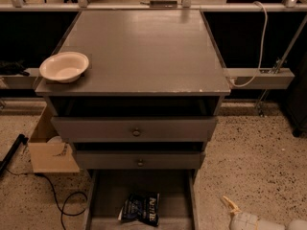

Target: Pick blue chip bag from bottom drawer and place on counter

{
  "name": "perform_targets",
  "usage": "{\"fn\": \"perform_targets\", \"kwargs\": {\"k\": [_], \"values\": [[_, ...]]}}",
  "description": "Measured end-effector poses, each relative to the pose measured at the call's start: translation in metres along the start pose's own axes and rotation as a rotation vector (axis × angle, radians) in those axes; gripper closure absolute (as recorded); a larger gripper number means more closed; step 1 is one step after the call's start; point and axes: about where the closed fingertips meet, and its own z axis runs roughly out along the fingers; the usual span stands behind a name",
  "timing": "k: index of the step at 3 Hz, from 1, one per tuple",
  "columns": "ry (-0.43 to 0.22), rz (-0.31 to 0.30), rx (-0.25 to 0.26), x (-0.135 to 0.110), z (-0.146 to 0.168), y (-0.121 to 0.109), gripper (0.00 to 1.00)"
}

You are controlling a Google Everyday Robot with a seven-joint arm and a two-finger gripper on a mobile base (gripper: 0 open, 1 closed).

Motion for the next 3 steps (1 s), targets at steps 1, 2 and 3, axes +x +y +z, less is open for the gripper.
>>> {"fn": "perform_targets", "kwargs": {"k": [1, 2, 3], "values": [[0.021, -0.017, -0.031, 0.0, 0.005, -0.001, 0.0], [0.022, -0.021, -0.003, -0.021, 0.004, -0.041, 0.0], [0.022, -0.021, -0.004, -0.021, 0.005, -0.041, 0.0]]}}
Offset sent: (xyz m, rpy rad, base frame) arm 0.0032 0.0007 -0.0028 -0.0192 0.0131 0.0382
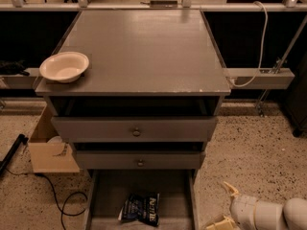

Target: Pick blue chip bag from bottom drawer and place on counter

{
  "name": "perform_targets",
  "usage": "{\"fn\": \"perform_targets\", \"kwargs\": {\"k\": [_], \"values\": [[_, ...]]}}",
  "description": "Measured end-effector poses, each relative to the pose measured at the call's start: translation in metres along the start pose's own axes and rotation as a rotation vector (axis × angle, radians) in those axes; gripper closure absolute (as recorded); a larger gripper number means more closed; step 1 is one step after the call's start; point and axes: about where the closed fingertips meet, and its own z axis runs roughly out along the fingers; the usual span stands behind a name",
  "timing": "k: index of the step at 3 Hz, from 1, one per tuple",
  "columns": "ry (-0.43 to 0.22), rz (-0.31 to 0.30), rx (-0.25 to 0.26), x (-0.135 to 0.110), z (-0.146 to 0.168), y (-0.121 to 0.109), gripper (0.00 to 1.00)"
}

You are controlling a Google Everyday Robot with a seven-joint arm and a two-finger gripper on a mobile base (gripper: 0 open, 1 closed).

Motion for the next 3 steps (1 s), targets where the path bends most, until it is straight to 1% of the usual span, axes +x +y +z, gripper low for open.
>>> {"fn": "perform_targets", "kwargs": {"k": [1, 2, 3], "values": [[-0.01, 0.002, -0.026, -0.013, 0.025, 0.004, 0.0], [0.004, 0.004, -0.046, -0.021, 0.059, 0.007, 0.0], [0.036, 0.017, -0.052, -0.019, 0.093, 0.003, 0.0]]}}
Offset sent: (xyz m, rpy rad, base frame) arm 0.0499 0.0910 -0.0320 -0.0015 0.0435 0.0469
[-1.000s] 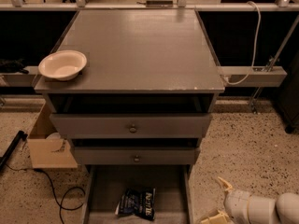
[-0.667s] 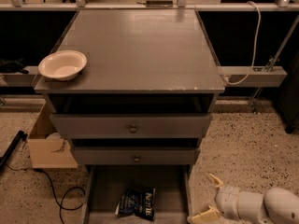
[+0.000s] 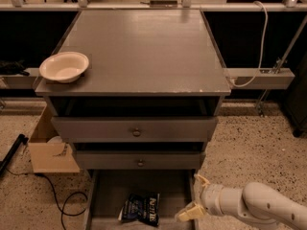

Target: Pick blue chip bag from bottom drawer and place on counter

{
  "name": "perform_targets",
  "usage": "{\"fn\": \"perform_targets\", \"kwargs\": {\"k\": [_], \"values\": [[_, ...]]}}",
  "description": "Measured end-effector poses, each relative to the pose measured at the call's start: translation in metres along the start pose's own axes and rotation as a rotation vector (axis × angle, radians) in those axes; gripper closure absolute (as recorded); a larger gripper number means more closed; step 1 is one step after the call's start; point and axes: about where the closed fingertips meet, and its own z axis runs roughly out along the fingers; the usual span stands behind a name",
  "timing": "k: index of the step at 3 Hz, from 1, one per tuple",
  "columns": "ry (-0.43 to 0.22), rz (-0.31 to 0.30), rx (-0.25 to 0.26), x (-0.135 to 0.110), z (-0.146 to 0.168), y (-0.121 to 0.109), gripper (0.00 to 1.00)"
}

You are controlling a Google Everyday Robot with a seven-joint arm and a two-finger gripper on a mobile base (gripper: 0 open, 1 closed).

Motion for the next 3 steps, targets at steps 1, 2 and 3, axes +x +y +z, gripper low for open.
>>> {"fn": "perform_targets", "kwargs": {"k": [1, 2, 3], "values": [[0.055, 0.033, 0.007, 0.008, 0.044, -0.012, 0.0], [0.055, 0.033, 0.007, 0.008, 0.044, -0.013, 0.0], [0.009, 0.057, 0.044, 0.03, 0.044, -0.031, 0.0]]}}
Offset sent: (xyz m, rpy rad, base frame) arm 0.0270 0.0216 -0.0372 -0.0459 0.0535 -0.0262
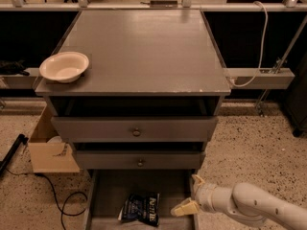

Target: Pick blue chip bag from bottom drawer and place on counter

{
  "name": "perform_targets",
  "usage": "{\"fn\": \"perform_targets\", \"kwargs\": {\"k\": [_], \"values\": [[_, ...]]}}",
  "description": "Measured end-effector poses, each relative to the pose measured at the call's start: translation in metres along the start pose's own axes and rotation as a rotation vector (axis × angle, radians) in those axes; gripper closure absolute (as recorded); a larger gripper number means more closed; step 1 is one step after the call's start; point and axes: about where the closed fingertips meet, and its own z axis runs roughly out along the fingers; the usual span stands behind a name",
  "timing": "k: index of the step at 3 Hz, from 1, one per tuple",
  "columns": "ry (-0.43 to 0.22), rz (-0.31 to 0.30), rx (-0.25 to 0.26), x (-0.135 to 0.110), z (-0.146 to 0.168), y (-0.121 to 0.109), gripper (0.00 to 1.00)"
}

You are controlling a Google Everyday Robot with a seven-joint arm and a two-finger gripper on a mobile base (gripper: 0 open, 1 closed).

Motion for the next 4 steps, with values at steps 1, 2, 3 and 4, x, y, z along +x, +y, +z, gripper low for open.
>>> {"fn": "perform_targets", "kwargs": {"k": [1, 2, 3, 4], "values": [[-0.002, 0.008, -0.001, -0.002, 0.008, 0.009, 0.0], [0.02, 0.06, -0.024, 0.003, 0.054, 0.048, 0.0], [0.061, 0.085, -0.027, 0.013, 0.092, 0.062, 0.0], [0.14, 0.088, -0.032, 0.011, 0.164, 0.034, 0.0]]}}
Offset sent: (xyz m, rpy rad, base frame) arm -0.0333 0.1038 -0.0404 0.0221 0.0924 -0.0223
